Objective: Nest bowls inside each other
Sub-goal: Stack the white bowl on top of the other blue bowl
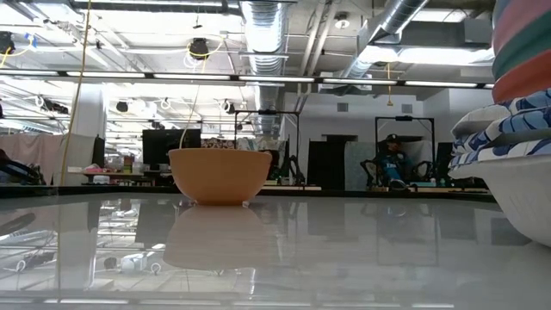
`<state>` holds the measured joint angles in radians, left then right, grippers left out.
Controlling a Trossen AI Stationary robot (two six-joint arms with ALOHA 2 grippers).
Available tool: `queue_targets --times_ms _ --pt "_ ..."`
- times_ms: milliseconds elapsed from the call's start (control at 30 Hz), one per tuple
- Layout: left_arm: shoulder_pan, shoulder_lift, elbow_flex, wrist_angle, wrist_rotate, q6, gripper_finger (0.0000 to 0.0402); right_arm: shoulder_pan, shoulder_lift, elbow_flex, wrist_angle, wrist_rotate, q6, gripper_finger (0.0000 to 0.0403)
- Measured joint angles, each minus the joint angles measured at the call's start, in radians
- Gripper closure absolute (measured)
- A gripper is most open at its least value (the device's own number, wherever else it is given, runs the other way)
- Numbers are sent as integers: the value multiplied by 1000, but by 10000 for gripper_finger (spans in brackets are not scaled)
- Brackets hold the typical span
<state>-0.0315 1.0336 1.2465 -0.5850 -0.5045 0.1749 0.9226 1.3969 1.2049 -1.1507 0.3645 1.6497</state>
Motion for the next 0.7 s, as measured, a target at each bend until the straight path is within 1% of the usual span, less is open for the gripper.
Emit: queue_targets --times_ms 467,700 --pt "0 0 0 0 0 -5 200 0 37 0 -1 -2 2 386" --pt "0 0 0 0 0 -6 200 -11 37 0 -4 -1 -2 361"
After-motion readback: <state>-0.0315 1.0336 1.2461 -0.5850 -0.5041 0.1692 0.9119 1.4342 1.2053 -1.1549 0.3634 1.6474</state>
